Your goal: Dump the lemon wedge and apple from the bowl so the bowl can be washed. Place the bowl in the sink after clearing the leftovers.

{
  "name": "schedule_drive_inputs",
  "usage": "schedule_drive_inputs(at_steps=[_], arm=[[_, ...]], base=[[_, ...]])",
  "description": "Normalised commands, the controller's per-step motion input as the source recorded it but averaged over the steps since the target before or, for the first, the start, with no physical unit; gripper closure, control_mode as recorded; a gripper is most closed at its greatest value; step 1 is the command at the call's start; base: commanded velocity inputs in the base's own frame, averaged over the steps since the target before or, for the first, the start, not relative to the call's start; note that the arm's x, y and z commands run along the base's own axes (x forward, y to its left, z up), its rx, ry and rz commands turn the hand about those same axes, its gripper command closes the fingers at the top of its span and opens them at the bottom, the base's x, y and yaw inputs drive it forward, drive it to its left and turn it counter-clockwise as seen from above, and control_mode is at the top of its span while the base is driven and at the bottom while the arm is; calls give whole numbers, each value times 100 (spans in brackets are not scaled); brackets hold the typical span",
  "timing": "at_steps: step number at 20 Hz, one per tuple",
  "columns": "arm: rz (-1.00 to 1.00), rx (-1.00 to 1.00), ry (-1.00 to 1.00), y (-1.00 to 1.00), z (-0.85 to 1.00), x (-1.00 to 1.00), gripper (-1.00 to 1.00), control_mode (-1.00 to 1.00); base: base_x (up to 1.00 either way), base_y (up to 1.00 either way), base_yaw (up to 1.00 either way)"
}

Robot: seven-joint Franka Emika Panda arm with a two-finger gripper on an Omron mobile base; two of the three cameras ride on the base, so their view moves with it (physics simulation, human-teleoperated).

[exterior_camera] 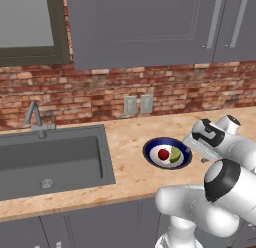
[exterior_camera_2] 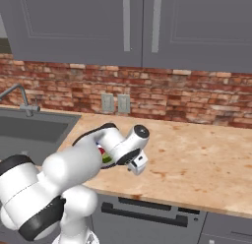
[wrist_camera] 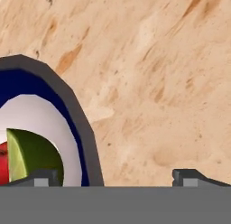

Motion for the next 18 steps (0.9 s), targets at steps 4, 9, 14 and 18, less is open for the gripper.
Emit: schedule_drive_inputs(at_steps=[4, 9, 14, 18], arm=[[0, 0, 3, 0, -26, 17, -100, -100], [0, 0, 0, 21, -6, 11, -100, -100], [0, 0, 0, 34, -4, 0, -100, -100], [0, 0, 0, 12, -27, 0, -100, -100]], base=[[0, 0, 0], [0, 0, 0], [0, 0, 0], [0, 0, 0]])
